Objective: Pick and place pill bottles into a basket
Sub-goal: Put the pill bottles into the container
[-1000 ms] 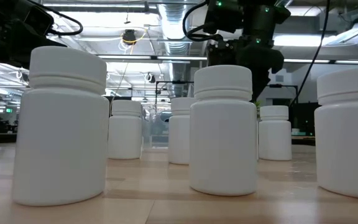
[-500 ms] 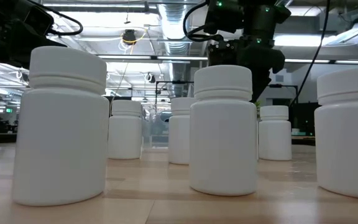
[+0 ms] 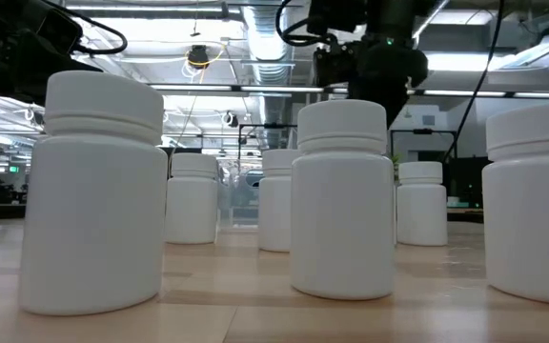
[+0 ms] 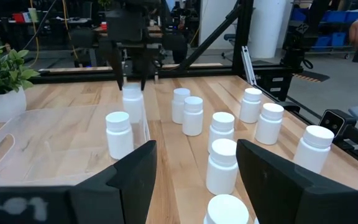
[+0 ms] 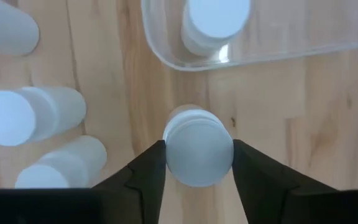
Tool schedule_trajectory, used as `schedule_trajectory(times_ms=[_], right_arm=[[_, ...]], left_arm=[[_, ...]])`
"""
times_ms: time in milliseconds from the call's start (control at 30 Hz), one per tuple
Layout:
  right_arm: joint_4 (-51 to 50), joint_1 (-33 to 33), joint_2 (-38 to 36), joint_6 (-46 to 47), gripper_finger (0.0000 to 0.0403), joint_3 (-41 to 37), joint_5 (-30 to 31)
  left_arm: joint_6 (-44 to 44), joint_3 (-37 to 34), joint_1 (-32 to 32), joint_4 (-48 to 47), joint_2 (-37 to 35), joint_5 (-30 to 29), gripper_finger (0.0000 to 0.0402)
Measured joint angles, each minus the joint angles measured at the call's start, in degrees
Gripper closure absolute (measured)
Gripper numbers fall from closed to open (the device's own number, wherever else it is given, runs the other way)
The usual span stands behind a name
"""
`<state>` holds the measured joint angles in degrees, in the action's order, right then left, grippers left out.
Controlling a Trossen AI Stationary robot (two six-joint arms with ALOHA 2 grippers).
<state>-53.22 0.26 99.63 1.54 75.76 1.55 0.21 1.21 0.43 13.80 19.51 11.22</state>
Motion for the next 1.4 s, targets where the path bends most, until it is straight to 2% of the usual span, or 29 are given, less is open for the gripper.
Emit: schedule_trajectory(times_ms=[167, 400, 633, 867, 1100, 1400], right_arm=[[-3.4, -1.3, 0.0, -0.6, 0.0255, 3.3, 0.0], [-7.2, -2.7, 0.0, -2.3, 0.0237, 7.7, 0.0], [-10.6, -3.9, 0.0, -3.6, 0.0252, 12.7, 0.2], [-12.9, -4.2, 0.0, -4.4, 0.0238, 17.4, 0.2], [-13.2, -4.2, 0.0, -5.1, 0.0249, 20.6, 0.0], [-13.0, -4.2, 0.0, -6.4, 0.0239, 22.0, -0.1]], left_arm=[[0.0, 0.0, 0.0, 0.0, 0.0, 0.0, 0.0191], [0.0, 0.0, 0.0, -0.3, 0.0, 0.0, 0.0191], [0.0, 0.0, 0.0, -0.3, 0.0, 0.0, 0.0191], [0.0, 0.0, 0.0, -0.2, 0.0, 0.0, 0.0191], [0.0, 0.0, 0.0, -0.2, 0.0, 0.0, 0.0191], [0.1, 0.0, 0.0, -0.2, 0.0, 0.0, 0.0191]])
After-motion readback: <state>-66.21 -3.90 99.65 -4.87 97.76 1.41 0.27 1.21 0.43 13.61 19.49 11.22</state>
